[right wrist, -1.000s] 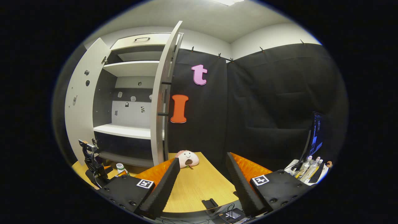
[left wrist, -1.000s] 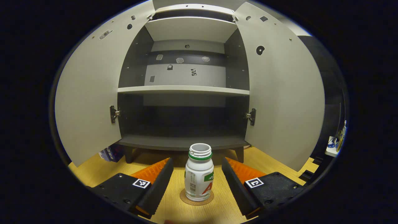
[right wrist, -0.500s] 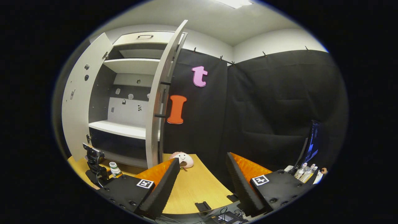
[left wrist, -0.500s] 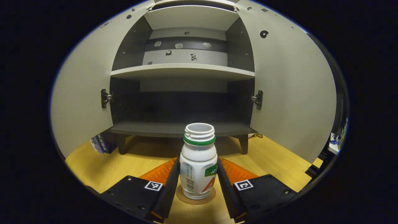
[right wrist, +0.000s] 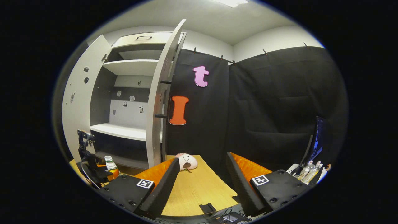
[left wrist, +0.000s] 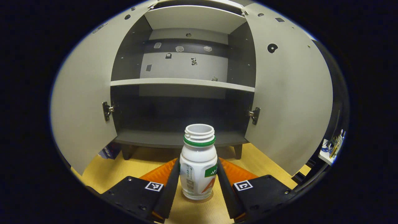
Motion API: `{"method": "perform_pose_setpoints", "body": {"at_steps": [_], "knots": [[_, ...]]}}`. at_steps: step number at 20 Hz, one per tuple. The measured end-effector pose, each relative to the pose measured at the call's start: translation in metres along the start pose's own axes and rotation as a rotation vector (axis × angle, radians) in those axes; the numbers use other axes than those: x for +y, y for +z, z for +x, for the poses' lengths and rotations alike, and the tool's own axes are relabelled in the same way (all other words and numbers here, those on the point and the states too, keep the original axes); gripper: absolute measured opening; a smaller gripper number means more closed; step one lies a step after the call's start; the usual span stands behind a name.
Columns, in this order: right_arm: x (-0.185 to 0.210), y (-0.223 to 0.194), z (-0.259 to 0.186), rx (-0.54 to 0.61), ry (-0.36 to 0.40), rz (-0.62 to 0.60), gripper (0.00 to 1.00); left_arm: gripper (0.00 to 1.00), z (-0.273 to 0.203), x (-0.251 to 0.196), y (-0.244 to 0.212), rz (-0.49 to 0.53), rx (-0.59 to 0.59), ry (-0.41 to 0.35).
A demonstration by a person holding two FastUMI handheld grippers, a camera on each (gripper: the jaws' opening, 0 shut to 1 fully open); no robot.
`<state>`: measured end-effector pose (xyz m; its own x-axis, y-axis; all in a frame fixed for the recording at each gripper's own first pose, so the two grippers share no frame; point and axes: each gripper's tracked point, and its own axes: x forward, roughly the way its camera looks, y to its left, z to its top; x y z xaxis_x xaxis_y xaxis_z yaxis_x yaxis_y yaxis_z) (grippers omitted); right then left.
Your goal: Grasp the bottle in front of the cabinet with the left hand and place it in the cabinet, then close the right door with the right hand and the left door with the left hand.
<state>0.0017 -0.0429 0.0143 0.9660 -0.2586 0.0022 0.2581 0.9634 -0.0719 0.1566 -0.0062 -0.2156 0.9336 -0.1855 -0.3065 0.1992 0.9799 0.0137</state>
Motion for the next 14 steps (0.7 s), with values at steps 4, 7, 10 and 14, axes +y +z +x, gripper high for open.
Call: {"method": "perform_pose_setpoints", "body": {"at_steps": [4,7,10,14], "knots": [[0.006,-0.007,0.003,0.006,0.019,0.020,0.99,0.68,-0.022,0.009,0.041,0.010,-0.009,-0.013],[0.012,-0.010,0.004,0.005,0.034,0.030,0.98,0.68,-0.037,0.014,0.075,0.026,-0.015,-0.023],[0.020,-0.015,0.004,0.010,0.050,0.043,0.98,0.68,-0.046,0.013,0.106,0.031,-0.024,-0.047],[0.025,-0.018,0.001,0.009,0.062,0.049,0.98,0.68,-0.045,0.015,0.148,0.031,-0.048,-0.060]]}}
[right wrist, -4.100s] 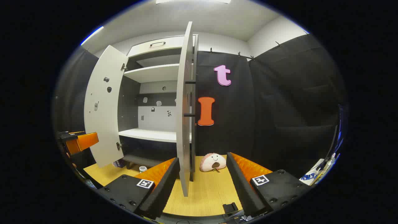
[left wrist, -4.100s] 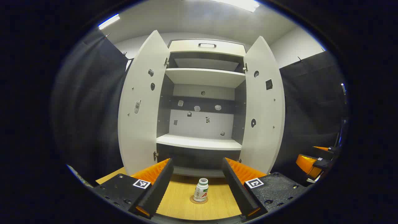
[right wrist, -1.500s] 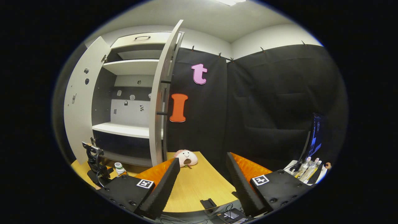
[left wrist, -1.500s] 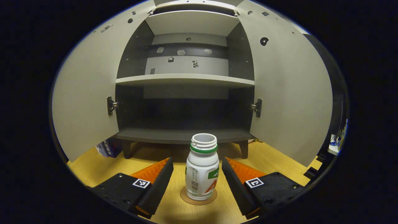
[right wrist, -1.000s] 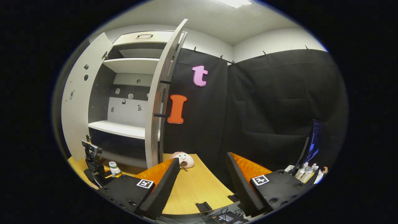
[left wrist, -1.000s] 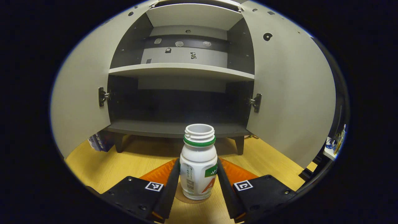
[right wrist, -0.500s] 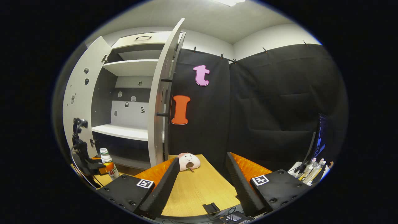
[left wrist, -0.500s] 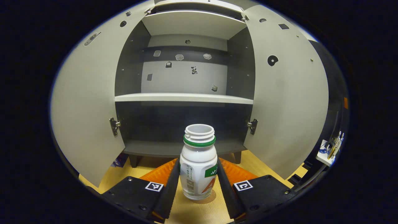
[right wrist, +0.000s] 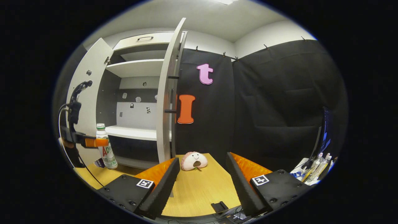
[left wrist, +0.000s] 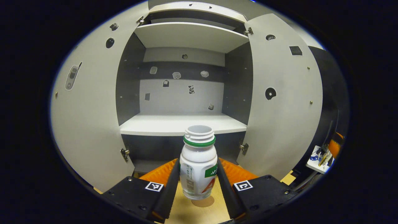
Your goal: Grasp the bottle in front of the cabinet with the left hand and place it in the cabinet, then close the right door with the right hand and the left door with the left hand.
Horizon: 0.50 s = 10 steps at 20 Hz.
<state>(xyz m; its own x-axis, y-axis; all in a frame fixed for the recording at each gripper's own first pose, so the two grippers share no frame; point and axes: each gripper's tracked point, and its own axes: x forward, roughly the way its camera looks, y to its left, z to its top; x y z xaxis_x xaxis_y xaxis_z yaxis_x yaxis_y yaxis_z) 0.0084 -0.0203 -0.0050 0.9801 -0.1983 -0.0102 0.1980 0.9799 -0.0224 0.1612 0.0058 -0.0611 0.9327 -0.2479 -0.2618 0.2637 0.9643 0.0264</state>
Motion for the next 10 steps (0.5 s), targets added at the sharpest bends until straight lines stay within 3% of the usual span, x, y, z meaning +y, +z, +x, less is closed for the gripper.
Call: {"method": "perform_pose_setpoints", "body": {"at_steps": [10], "knots": [[-0.019,-0.010,-0.006,0.025,-0.025,0.023,0.99,0.68,0.049,0.015,0.100,0.006,-0.066,-0.020]]}}
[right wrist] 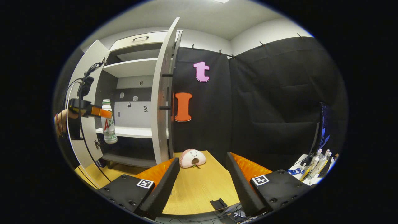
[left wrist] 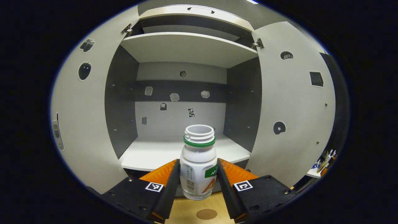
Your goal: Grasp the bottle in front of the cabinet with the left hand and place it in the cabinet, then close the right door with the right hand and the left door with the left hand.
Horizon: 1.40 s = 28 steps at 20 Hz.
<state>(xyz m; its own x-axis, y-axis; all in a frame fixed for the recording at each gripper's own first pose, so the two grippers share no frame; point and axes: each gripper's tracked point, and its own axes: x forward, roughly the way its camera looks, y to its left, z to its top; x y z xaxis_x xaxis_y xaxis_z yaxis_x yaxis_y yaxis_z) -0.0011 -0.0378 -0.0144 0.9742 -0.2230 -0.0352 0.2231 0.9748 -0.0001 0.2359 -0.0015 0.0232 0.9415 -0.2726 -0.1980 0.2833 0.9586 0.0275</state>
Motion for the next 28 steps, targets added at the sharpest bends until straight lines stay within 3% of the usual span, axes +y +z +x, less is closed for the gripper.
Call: {"method": "perform_pose_setpoints", "body": {"at_steps": [12,19,28], "knots": [[-0.021,-0.007,0.007,0.019,-0.048,0.018,0.99,0.68,0.075,0.035,0.045,0.056,-0.009,0.066],[-0.019,-0.011,0.015,0.030,-0.055,0.015,0.99,0.68,0.108,0.039,0.033,0.052,0.038,0.076],[-0.016,-0.015,0.021,0.039,-0.056,0.018,0.99,0.69,0.110,0.042,0.025,0.025,0.072,0.094]]}}
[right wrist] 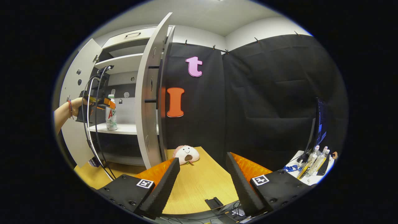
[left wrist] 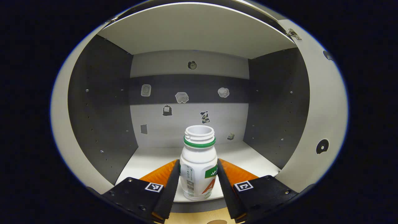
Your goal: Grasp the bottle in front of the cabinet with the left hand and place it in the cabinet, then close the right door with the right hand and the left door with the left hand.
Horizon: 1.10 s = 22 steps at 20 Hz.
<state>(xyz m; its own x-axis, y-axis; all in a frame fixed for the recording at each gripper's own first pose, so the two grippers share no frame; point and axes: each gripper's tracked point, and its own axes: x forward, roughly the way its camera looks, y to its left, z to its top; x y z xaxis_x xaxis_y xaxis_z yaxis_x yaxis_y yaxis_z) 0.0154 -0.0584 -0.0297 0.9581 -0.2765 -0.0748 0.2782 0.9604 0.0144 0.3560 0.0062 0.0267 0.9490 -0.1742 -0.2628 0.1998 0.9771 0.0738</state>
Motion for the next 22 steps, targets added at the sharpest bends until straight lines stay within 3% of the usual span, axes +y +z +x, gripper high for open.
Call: {"method": "perform_pose_setpoints", "body": {"at_steps": [7,9,12,16,22], "knots": [[0.003,0.002,0.003,-0.001,0.004,0.002,0.99,0.73,-0.001,0.002,0.000,0.008,-0.007,0.014],[0.005,0.002,0.001,-0.002,0.008,0.000,0.99,0.78,-0.004,0.004,-0.001,-0.001,-0.006,0.015],[0.008,0.003,0.004,-0.005,0.016,-0.002,0.98,0.96,-0.012,0.007,0.001,-0.018,-0.020,0.027],[0.014,0.009,0.005,-0.015,0.033,-0.011,0.98,0.96,-0.034,0.008,0.006,-0.039,-0.051,0.028],[0.025,0.022,0.012,-0.041,0.068,-0.026,0.98,0.96,-0.108,0.020,0.013,-0.046,-0.113,0.054]]}}
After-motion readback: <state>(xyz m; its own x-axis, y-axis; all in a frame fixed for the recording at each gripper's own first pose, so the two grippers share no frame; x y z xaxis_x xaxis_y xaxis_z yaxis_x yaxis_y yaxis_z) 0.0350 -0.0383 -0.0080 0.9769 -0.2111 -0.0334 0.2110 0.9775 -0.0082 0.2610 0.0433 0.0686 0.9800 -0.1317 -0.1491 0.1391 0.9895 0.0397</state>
